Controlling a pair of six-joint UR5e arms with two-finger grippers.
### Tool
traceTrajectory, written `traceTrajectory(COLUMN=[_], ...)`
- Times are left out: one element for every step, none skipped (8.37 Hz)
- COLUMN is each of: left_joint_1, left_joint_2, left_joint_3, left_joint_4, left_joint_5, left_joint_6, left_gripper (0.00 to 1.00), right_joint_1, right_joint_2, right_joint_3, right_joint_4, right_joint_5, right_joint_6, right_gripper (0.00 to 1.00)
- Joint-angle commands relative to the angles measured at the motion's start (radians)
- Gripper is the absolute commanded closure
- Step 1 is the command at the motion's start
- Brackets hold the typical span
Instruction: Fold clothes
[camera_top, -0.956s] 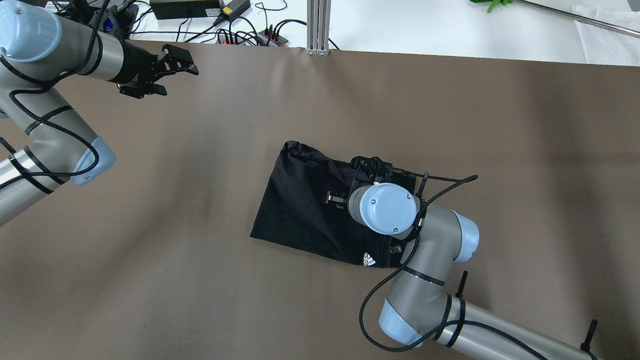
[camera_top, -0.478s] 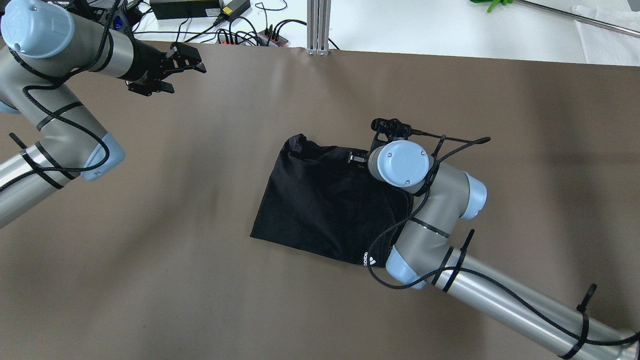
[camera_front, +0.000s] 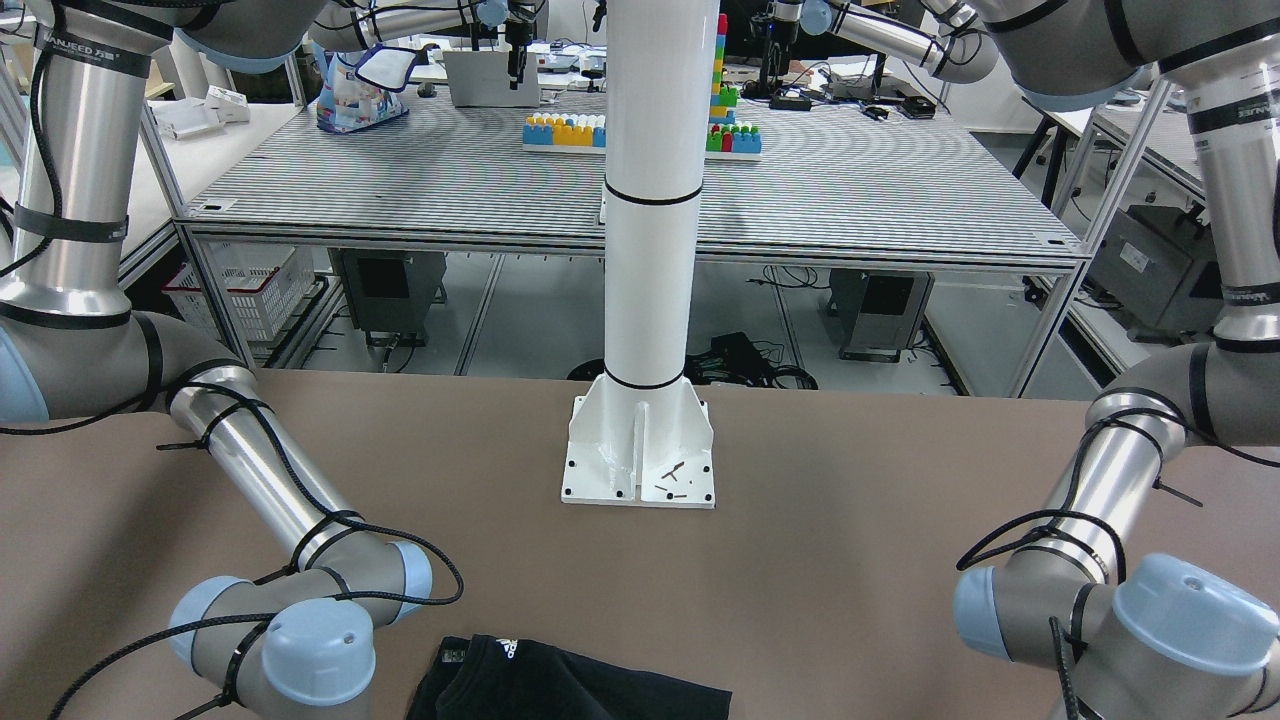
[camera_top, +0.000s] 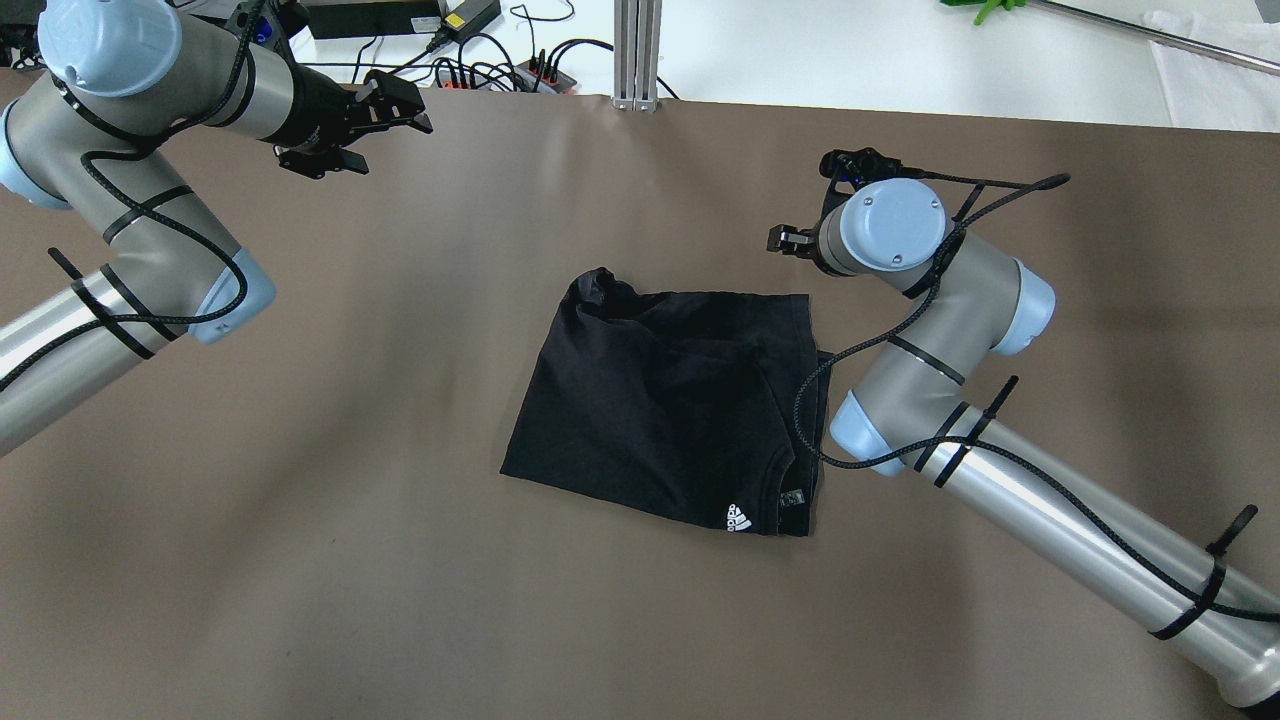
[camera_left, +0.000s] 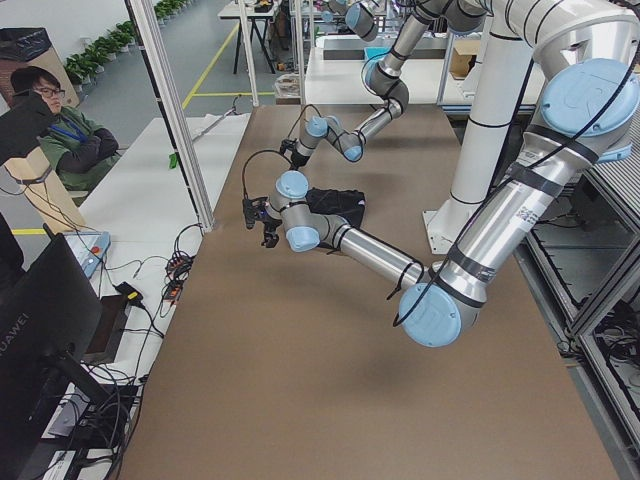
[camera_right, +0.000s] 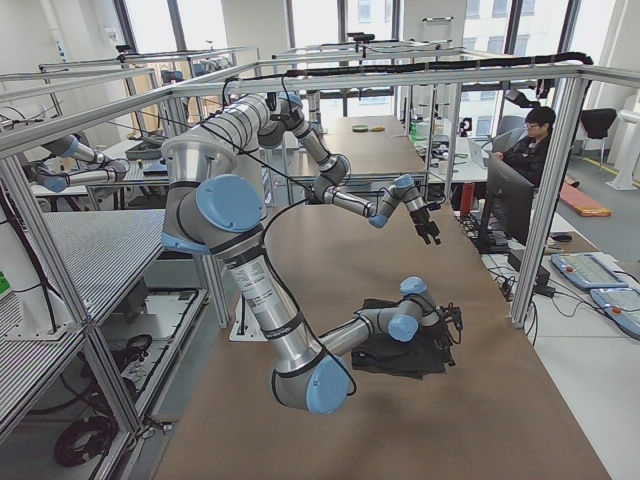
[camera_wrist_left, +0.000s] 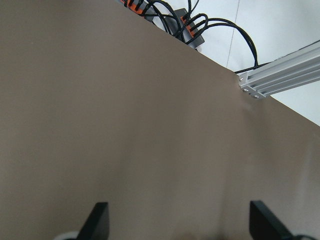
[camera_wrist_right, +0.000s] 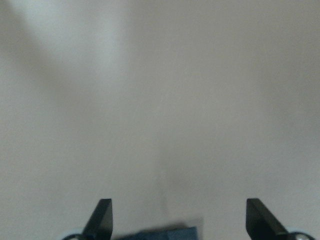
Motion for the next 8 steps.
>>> traceTrajectory(left_joint_1=[-0.014,-0.059,-0.105,-0.144,-0.179,-0.230,-0.279,-0.319], left_joint_2=[-0.007,-0.006,-0.003,0.005,0.044,0.084,0.120,0.164], left_joint_3=[0.005,0.008,0.049,0.080,0.092,0.089,0.094,0.094], left_joint_4=[0.003,0.012,0.012,0.011,0.012,0.012,0.011,0.012], left_joint_5=[0.004,0.006,-0.004,-0.008,-0.025,-0.054,-0.088,-0.089], left_joint_6=[0.097,0.163,0.221,0.307,0.423,0.500,0.560,0.655], left_gripper=[0.00,0.00,0.00,0.00,0.00,0.00,0.00,0.00], right_joint_1=[0.075,0.142,0.209,0.244,0.288,0.323,0.380,0.462], right_joint_2=[-0.022,-0.066,-0.120,-0.164,-0.217,-0.276,-0.332,-0.359], right_joint_3=[0.001,0.009,0.009,0.009,0.011,0.026,0.052,0.054], right_joint_4=[-0.006,-0.017,-0.017,-0.018,-0.021,-0.018,-0.021,-0.021], right_joint_5=[0.091,0.164,0.212,0.213,0.211,0.208,0.207,0.211], right_joint_6=[-0.124,-0.287,-0.503,-0.616,-0.713,-0.790,-0.911,-1.076], right_gripper=[0.06,0.06,0.05,0.05,0.05,0.05,0.05,0.05])
